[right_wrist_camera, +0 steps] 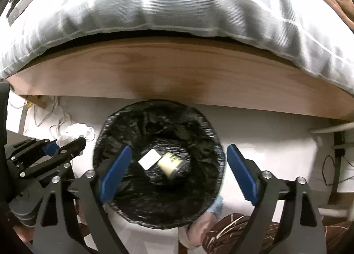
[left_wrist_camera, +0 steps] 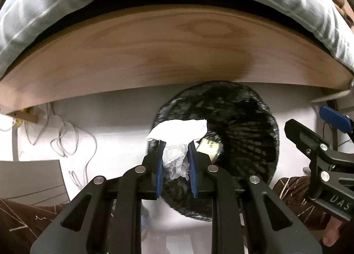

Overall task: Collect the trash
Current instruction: 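Open the right tool to drop the packet while the left tool drops the tissue, then raise both open tools back over the bed toward the remaining trash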

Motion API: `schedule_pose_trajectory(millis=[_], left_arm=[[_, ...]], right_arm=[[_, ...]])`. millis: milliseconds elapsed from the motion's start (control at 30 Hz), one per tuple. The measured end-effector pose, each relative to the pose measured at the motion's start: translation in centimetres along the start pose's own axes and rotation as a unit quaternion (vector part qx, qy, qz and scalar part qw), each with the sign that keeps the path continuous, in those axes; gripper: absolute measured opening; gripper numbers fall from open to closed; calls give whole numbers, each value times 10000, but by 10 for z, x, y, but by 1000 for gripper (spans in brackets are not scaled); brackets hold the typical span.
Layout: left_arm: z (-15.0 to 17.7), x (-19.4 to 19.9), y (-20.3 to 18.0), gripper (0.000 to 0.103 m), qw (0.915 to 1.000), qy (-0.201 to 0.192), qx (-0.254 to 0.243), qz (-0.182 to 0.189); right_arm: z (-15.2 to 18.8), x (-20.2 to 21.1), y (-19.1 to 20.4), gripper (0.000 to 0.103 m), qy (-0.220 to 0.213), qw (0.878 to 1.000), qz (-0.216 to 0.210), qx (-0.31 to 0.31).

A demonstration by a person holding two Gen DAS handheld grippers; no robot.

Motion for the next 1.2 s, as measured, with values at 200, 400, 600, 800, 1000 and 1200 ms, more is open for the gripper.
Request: schedule_pose_trajectory(millis=[200,400,600,800,1000,1200], left_arm=[[-4,-2,-37,19,9997,-15,-227,121],[-8,-2,-68,19,9988,-37,-430,218],[-10,-2,-84,18,9980,-32,-554,301],[-10,-4,-88,21,9977,-85,-626,230],[-10,-4,-86,52,9977,-182,-655,31],[-18,22,-77,84,9960,-638,-611,-149]], right_arm=[[10,6,-45,92,-131,9988,224,-412],[17,8,-80,95,-165,9957,548,-729],[26,6,-106,95,-10,9905,985,-956],[28,6,-108,95,-54,9899,1014,-990],[25,8,-104,95,-94,9904,971,-982],[15,21,-93,95,-304,9915,932,-856]])
Point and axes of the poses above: each gripper's, at about its wrist camera, not at the fingertips, and x roughly against the way its jaws point, y to its left, z to its underside, the point moved 1 cm from there along -x, roughly the way its jaws point, and after that the axes turned 2 degrees about -z, right-handed, at the moved point
